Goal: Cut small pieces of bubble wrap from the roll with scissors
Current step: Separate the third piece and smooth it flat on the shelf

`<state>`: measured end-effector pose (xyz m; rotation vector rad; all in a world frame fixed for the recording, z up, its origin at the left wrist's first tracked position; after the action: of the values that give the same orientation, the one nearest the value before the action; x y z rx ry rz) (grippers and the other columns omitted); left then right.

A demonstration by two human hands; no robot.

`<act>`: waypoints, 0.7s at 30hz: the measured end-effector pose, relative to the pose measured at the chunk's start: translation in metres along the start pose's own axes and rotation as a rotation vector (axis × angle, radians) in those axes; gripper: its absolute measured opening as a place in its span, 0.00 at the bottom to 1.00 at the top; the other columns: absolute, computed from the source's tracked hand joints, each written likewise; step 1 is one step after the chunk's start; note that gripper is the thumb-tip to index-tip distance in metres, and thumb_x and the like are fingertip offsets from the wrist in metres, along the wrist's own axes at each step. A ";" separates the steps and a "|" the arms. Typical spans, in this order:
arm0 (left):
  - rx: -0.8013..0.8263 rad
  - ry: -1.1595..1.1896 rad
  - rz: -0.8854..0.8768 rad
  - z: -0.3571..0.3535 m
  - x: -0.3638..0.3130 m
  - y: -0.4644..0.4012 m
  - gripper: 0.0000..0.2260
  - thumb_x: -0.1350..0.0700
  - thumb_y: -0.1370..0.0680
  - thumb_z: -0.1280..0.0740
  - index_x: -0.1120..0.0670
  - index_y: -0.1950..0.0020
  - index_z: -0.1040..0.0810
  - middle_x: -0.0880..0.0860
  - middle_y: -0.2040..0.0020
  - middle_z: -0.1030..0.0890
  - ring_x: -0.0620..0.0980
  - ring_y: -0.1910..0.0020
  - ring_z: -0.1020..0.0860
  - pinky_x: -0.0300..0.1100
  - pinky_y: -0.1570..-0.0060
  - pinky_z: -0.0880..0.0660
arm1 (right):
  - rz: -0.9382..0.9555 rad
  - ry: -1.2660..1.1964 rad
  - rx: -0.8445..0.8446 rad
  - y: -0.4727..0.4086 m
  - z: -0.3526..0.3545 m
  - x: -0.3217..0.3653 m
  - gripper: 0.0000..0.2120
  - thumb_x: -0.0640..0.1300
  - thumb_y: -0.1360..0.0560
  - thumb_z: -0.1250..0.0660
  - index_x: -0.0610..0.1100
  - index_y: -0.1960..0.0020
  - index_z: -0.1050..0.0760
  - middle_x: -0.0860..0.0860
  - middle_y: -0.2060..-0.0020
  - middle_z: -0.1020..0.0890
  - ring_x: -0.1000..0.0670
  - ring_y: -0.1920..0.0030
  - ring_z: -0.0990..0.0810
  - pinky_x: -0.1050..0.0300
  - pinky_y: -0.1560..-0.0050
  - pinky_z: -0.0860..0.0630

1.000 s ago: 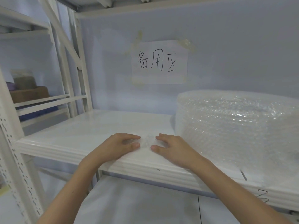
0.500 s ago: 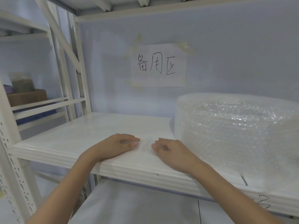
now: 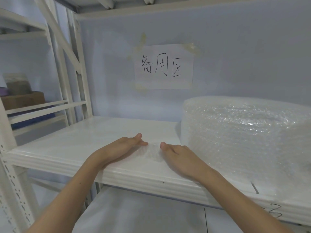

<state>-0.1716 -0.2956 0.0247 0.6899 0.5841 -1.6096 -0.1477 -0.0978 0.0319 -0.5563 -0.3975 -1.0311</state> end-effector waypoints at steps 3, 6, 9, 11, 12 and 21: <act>-0.001 -0.047 -0.015 -0.001 0.001 0.000 0.27 0.29 0.23 0.54 0.34 0.38 0.22 0.39 0.27 0.30 0.44 0.29 0.33 0.42 0.34 0.43 | -0.006 -0.017 0.008 -0.001 -0.001 -0.003 0.30 0.60 0.18 0.58 0.39 0.51 0.26 0.46 0.57 0.18 0.45 0.52 0.22 0.53 0.52 0.29; -0.002 -0.026 -0.032 -0.001 0.000 0.002 0.27 0.31 0.22 0.54 0.36 0.36 0.22 0.40 0.27 0.30 0.42 0.31 0.33 0.40 0.34 0.43 | -0.026 -0.027 0.017 -0.002 -0.002 -0.005 0.31 0.59 0.18 0.58 0.39 0.39 0.25 0.43 0.43 0.18 0.43 0.41 0.24 0.51 0.41 0.31; -0.003 -0.016 -0.051 -0.002 -0.001 0.002 0.26 0.31 0.22 0.54 0.35 0.37 0.22 0.40 0.27 0.30 0.40 0.32 0.33 0.40 0.33 0.43 | -0.033 -0.046 0.024 -0.003 -0.003 -0.006 0.31 0.61 0.19 0.58 0.43 0.38 0.25 0.46 0.41 0.19 0.46 0.39 0.24 0.54 0.43 0.32; -0.006 -0.021 -0.057 -0.003 -0.001 0.003 0.26 0.31 0.22 0.54 0.35 0.36 0.23 0.39 0.27 0.30 0.40 0.32 0.33 0.40 0.33 0.44 | -0.038 -0.046 0.035 -0.003 -0.004 -0.007 0.31 0.61 0.19 0.59 0.45 0.37 0.25 0.47 0.40 0.19 0.46 0.39 0.25 0.55 0.43 0.33; -0.010 -0.021 -0.062 -0.002 -0.001 0.003 0.26 0.31 0.22 0.54 0.34 0.36 0.23 0.39 0.27 0.30 0.40 0.32 0.33 0.40 0.33 0.43 | -0.039 -0.047 0.039 -0.004 -0.005 -0.007 0.31 0.61 0.19 0.59 0.45 0.36 0.25 0.47 0.40 0.19 0.46 0.38 0.25 0.55 0.43 0.33; -0.029 -0.001 -0.065 0.000 -0.002 0.005 0.25 0.30 0.22 0.54 0.34 0.35 0.24 0.39 0.27 0.31 0.42 0.31 0.32 0.42 0.32 0.42 | -0.026 -0.065 0.068 -0.003 -0.006 -0.007 0.31 0.61 0.19 0.58 0.43 0.34 0.29 0.47 0.35 0.22 0.47 0.33 0.27 0.52 0.34 0.34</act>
<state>-0.1664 -0.2947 0.0263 0.6544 0.6340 -1.6581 -0.1533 -0.0977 0.0238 -0.5257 -0.4961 -1.0229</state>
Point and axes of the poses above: each hand's wrist, its own y-axis away from the middle knuckle, its own z-axis out of the back of the hand, x = y × z, the point moved 6 cm from there along -y, towards the middle knuckle
